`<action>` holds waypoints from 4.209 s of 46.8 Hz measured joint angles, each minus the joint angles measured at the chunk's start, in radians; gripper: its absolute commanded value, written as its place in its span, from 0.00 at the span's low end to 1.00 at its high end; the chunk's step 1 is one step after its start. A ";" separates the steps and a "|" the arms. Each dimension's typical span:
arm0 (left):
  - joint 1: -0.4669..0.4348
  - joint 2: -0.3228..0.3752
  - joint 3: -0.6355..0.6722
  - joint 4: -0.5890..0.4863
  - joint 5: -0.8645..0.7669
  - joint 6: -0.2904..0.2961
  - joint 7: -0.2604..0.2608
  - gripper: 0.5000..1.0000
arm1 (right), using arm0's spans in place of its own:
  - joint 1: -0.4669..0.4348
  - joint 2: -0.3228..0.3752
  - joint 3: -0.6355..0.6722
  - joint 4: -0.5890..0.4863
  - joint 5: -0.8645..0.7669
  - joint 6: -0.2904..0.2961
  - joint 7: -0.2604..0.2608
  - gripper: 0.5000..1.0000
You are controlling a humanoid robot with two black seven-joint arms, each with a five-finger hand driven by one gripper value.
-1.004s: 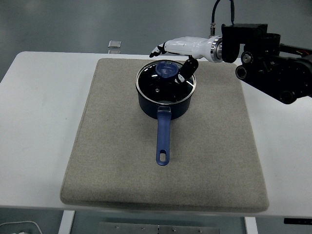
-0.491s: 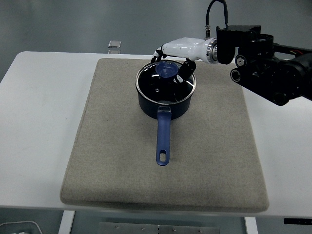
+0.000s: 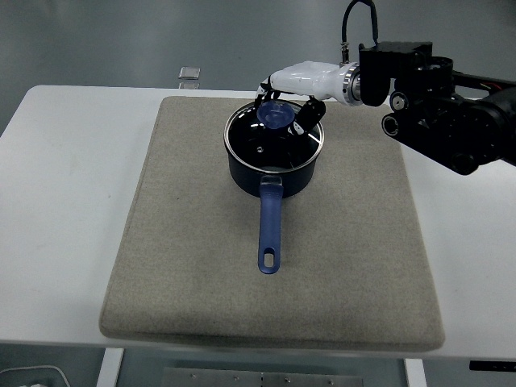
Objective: Lift the pot lid and place it to the right of the pot.
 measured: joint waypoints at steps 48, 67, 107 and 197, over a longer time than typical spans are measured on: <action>0.000 0.000 0.000 0.000 0.000 0.000 0.000 1.00 | 0.012 0.000 -0.002 0.008 0.000 0.012 0.015 0.31; 0.000 0.000 0.000 0.000 0.000 0.000 0.000 1.00 | 0.027 -0.007 -0.003 0.005 0.000 0.013 0.014 0.05; 0.000 0.000 0.000 0.000 0.000 0.000 0.000 1.00 | 0.041 -0.126 0.018 -0.042 0.035 0.023 0.015 0.00; 0.000 0.000 0.000 0.000 0.001 0.000 0.000 1.00 | -0.231 -0.215 0.020 -0.131 0.159 -0.142 0.159 0.73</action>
